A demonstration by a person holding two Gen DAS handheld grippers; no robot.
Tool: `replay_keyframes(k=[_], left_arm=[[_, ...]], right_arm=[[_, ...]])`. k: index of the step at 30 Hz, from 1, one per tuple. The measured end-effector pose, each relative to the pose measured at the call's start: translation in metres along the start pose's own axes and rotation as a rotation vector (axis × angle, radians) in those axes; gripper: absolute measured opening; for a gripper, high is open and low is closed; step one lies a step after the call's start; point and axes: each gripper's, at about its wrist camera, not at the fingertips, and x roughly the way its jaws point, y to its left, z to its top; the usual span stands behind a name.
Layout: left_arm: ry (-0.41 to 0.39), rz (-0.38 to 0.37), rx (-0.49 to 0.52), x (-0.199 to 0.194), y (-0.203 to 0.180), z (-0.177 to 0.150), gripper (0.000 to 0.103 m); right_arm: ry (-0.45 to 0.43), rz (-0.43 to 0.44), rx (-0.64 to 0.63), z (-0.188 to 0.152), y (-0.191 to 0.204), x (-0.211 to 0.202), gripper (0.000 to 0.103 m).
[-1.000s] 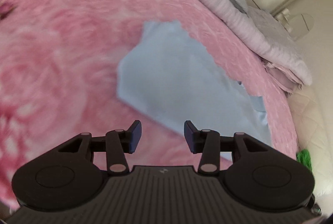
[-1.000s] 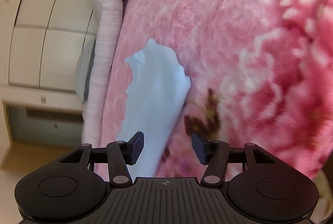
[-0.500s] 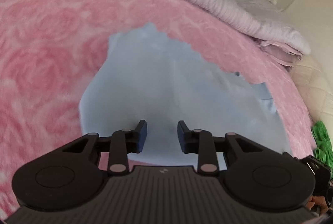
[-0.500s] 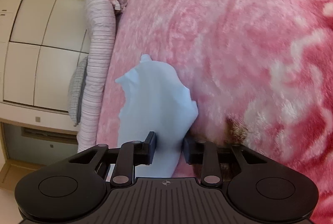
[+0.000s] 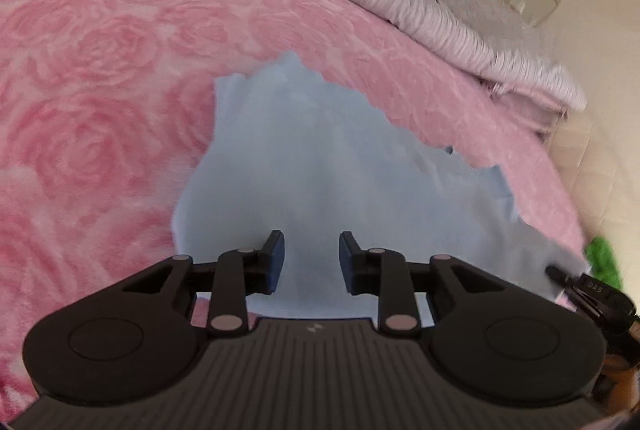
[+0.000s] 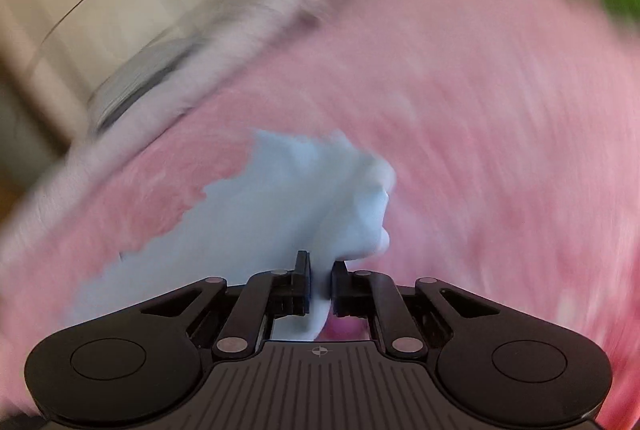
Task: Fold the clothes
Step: 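Grasp the edge of the folded light blue sweatshirt with both grippers, then lift the sweatshirt edge with both grippers and fold it over in half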
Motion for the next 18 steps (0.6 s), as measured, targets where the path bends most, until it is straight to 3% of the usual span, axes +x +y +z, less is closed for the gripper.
replay_keyframes(k=[3,7,12,14,18], left_arm=[[-0.007,-0.042,-0.06,-0.013,0.015,0.001,0.024],[-0.019,-0.08,-0.128,-0.024,0.033,0.001,0.024],[0.002,-0.143,-0.241,-0.029,0.056,-0.004,0.024],[0.013,-0.178,-0.276,-0.029,0.061,-0.006,0.024],[0.032,-0.25,-0.34,-0.022,0.066,-0.005,0.024]], right_arm=[[-0.174,0.038,-0.407,-0.012,0.073,-0.02,0.007],[-0.228,0.218,-0.751,-0.062,0.15,-0.032,0.007],[-0.065,0.335,-1.055,-0.135,0.204,-0.017,0.011],[-0.003,0.351,-1.155,-0.158,0.213,-0.014,0.025],[0.0,0.406,-1.111,-0.151,0.201,-0.028,0.03]])
